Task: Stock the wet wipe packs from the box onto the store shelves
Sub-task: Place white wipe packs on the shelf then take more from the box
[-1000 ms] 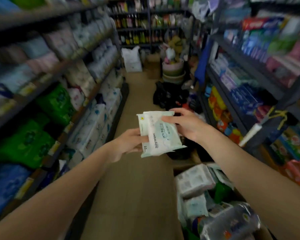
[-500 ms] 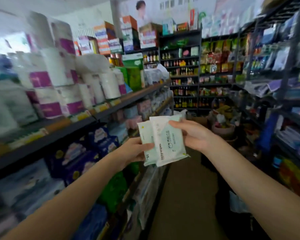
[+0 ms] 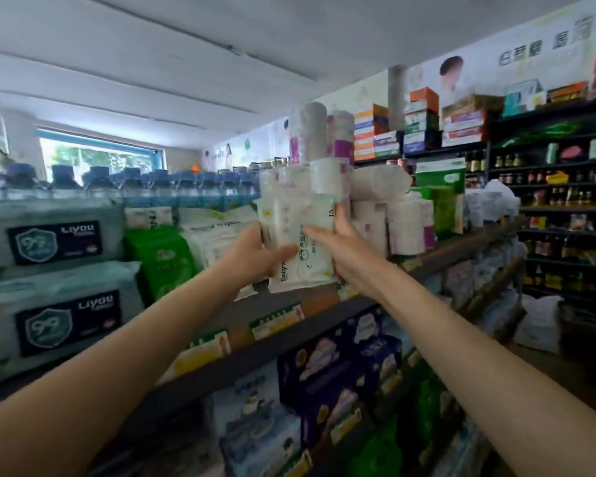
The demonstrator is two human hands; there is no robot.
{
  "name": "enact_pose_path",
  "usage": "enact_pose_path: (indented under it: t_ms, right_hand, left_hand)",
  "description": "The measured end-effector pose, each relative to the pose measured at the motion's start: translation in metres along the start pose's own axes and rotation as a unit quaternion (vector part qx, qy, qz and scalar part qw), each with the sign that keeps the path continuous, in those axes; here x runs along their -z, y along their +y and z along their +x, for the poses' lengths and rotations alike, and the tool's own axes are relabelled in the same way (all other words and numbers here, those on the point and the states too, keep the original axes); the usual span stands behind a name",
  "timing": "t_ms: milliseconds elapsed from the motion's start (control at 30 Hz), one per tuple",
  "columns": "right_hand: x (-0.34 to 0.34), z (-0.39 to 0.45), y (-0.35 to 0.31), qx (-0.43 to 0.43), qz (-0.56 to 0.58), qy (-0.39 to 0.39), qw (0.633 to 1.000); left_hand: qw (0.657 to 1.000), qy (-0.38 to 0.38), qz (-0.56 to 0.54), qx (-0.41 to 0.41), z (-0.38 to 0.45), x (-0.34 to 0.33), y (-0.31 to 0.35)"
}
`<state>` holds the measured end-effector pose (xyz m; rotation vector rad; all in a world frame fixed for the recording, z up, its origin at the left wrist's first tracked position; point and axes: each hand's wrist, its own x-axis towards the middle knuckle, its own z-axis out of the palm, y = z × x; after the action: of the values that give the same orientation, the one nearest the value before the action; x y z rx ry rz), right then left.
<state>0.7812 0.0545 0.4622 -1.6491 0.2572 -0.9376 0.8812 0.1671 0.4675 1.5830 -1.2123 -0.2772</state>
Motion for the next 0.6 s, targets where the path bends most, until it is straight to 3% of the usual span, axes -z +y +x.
enact_pose_path:
  t_ms: [100, 167, 233, 300, 433, 500, 600]
  right_hand:
    - [-0.008, 0.039, 0.007, 0.05, -0.054, -0.025, 0.997]
    - [-0.012, 0.066, 0.01, 0.077, -0.096, -0.024, 0.992]
    - [-0.013, 0.097, 0.018, 0.088, -0.144, -0.022, 0.985]
    - [-0.011, 0.126, 0.03, 0.081, -0.181, -0.017, 0.98]
    - [-0.014, 0.164, 0.067, -0.01, -0.207, -0.096, 0.974]
    - [-0.024, 0.171, 0.085, -0.041, -0.363, -0.14, 0.92]
    - [-0.039, 0.172, 0.098, 0.049, -0.556, -0.102, 0.823]
  left_hand:
    - [0.998, 0.006, 0.067, -0.016, 0.029, 0.023, -0.005]
    - [0.979, 0.009, 0.205, -0.012, 0.051, 0.032, -0.013]
    - [0.9, 0.015, 0.435, -0.018, 0.071, 0.043, -0.023]
    - [0.819, 0.004, 0.574, -0.016, 0.085, 0.051, -0.03]
    - [0.789, -0.054, 0.612, 0.03, 0.103, 0.051, -0.044]
    - [0.76, -0.083, 0.643, 0.052, 0.109, 0.049, -0.056]
    - [0.719, -0.087, 0.687, 0.061, 0.113, 0.047, -0.068]
